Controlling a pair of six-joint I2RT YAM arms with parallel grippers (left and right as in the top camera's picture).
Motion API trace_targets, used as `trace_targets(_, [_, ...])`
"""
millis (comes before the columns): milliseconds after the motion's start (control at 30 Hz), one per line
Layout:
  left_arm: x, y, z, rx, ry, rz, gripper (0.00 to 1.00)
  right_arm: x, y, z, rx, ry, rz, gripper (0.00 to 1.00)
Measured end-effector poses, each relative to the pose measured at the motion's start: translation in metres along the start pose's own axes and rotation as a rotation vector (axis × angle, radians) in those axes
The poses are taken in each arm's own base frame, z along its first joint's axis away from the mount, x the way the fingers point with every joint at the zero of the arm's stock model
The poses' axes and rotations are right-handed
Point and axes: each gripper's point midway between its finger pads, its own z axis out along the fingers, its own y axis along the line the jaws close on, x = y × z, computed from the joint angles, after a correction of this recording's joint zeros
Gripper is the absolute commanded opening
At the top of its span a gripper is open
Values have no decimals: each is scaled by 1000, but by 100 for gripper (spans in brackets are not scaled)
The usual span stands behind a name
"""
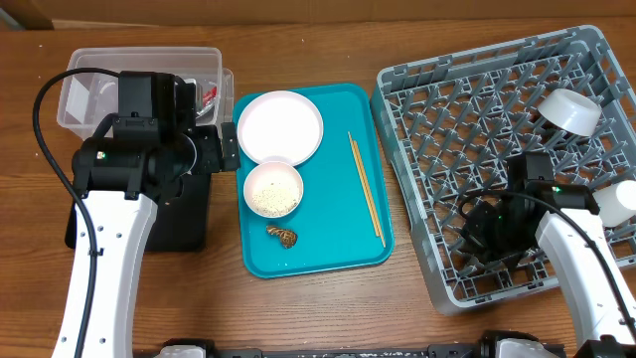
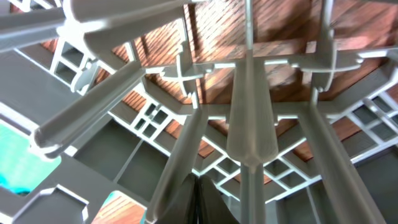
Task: Sort waste into correct bins and load items into the dishwasher
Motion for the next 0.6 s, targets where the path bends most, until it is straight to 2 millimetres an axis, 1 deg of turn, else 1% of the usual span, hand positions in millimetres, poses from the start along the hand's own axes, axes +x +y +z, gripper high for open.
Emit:
trace_targets(233, [0,0,0,0,0,0,100,12,1,0,-17,54,-2,4])
trace_targets(333, [0,0,0,0,0,0,100,13,3,0,-25,62,-3,4])
trace_targets(467, [0,0,0,0,0,0,100,12,4,0,-31,58,-7,4])
trace_targets(600, [0,0,0,0,0,0,100,6,7,1,-44,34,-15,4])
